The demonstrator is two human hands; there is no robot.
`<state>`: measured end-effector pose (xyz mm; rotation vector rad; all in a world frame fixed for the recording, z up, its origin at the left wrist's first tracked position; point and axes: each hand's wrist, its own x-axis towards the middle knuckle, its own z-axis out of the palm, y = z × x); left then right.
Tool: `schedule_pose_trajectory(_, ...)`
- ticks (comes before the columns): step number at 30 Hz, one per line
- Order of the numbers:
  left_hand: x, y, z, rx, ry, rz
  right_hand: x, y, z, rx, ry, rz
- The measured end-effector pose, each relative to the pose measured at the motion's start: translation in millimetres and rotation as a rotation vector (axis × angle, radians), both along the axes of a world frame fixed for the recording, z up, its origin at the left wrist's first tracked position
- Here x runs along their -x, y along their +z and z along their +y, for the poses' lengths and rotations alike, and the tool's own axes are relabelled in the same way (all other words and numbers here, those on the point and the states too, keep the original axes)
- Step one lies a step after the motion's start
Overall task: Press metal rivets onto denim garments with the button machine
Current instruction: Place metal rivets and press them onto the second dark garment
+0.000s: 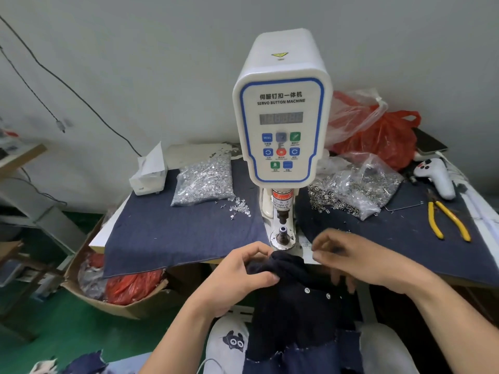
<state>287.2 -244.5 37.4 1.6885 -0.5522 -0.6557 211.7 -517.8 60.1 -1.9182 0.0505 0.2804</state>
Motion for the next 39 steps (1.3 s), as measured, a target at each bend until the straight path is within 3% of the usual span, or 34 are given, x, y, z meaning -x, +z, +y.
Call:
schedule_pose_trajectory(4, -3, 4, -8, -0.060, -0.052, -0.070, -11, -2, 9, 0.238, 0.285, -0.090)
schedule_pose_trajectory(9, -14, 0, 1, -0.160, -0.040, -0.069, -20, -10, -3, -0.146, 0.021, -0.094)
schedule_pose_trajectory(11, -14, -7, 7, -0.087, -0.029, 0.022, -23, -11, -6, -0.163, -0.009, -0.095)
schedule_pose_trajectory(13, -15, -16, 11, 0.036, 0.041, 0.192, -29, -16, -8, 0.036, -0.090, -0.100)
schedule_pose_trajectory(17, -18, -21, 14, 0.097, 0.092, 0.356, -48, -25, -35, 0.682, -0.553, -0.278)
schedule_pose_trajectory(20, -22, -15, 12, 0.102, 0.121, 0.383, -63, -35, -53, 1.037, -0.511, -0.110)
schedule_pose_trajectory(25, -30, -11, 11, 0.126, 0.453, 0.481, -71, -47, -50, 1.202, -0.448, -0.123)
schedule_pose_trajectory(33, -42, -13, 20, 0.047, 0.467, 0.501, -78, -47, -49, 1.120, -0.505, -0.147)
schedule_pose_trajectory(39, -58, -7, 7, -0.051, 0.467, 0.313, -80, -43, -36, 0.679, -0.651, -0.212)
